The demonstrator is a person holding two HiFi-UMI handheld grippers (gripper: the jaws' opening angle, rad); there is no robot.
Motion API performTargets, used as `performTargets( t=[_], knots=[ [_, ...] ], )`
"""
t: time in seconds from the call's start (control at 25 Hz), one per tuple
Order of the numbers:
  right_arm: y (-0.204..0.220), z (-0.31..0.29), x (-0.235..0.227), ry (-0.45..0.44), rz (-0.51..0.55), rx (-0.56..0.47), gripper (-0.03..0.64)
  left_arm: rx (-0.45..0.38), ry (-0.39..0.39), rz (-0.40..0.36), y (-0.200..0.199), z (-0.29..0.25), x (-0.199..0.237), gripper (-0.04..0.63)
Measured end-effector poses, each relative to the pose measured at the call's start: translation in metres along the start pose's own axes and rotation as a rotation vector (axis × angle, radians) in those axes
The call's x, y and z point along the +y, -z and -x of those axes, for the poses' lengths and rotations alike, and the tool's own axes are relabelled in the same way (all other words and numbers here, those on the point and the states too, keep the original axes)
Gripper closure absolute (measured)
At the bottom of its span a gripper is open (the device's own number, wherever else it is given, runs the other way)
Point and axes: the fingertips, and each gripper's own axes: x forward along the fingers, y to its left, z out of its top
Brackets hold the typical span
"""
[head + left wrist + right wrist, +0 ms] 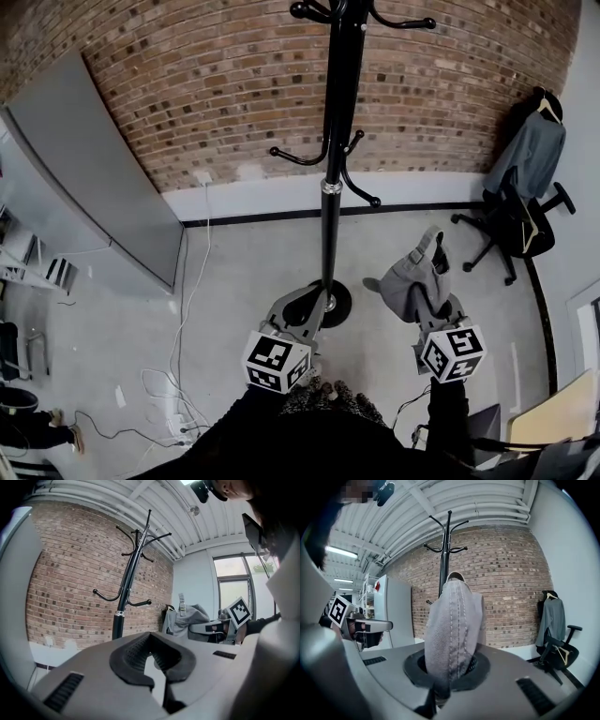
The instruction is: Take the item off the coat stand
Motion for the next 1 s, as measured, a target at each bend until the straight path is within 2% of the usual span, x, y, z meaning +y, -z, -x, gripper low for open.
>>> performTargets(
  t=[0.64, 1.0],
  knots=[
    [0.054, 0.042, 0.007, 0.006, -0.012, 0.071, 0.598, 0.001, -0.056, -0.011, 0.004, 0.041, -0.016, 0.588],
    [0.065, 0.062, 0.009, 0.087, -0.032, 0.074, 0.598, 0.008, -0.022, -0.026, 0.002, 0.054, -0.014, 0.588]
  ],
)
